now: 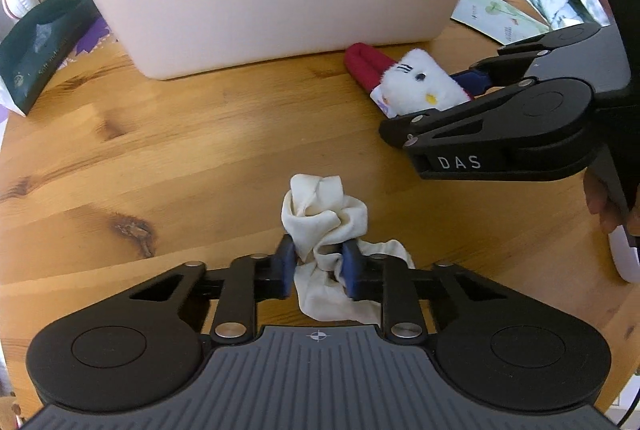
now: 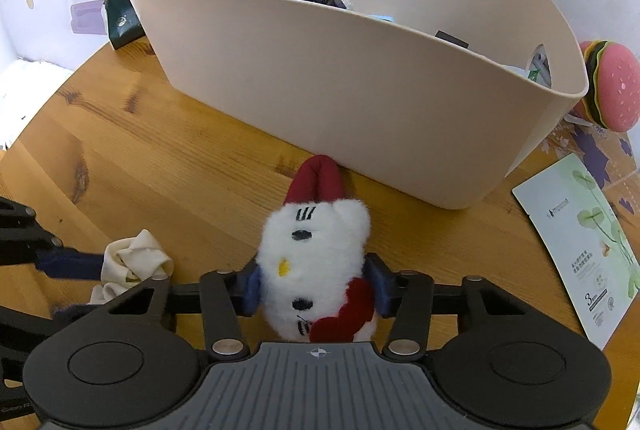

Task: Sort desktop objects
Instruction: 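Grasp the cream scrunchie with left tool while right tool grasps the Hello Kitty plush, then lift the scrunchie with left tool while right tool carries the Hello Kitty plush over the basket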

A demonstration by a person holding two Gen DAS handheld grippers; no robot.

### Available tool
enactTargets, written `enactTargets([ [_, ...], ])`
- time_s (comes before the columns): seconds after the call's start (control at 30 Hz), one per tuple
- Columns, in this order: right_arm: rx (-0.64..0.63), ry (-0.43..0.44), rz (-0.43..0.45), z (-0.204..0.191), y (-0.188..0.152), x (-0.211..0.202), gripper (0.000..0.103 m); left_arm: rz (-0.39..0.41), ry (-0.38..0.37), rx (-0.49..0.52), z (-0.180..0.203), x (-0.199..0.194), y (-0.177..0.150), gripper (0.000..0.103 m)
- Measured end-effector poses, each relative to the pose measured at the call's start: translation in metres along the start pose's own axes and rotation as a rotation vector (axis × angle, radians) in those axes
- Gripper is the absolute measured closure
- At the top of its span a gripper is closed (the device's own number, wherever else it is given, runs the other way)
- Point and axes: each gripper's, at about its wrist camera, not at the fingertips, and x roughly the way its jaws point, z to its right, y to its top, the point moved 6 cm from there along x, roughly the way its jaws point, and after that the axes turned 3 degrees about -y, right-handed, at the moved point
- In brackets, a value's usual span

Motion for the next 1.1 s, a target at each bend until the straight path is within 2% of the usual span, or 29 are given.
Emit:
enactTargets([
  [0.23,0.019,0.004,-0.001,0.004,-0.004,-0.005,0.062,0.003,-0.015,-0.015,-0.004,-0.007,-0.004,0.088],
  [0.67,0.066,0.023,0.099,0.018,-0.004,-0.058,0.062,0.072,-0.070,-0.061,-0.008,-0.045,0.004,0.090],
  [0.87,0.072,0.013,0.146,0.025,0.005,-0.082,0.062,0.120,-0.081,-0.079,-0.015,-0.065,0.016,0.090],
  [1.1,0.081,0.012,0.196,0.033,0.018,-0.104,0.062,0.203,-0.050,-0.098,-0.033,-0.090,0.039,0.090],
])
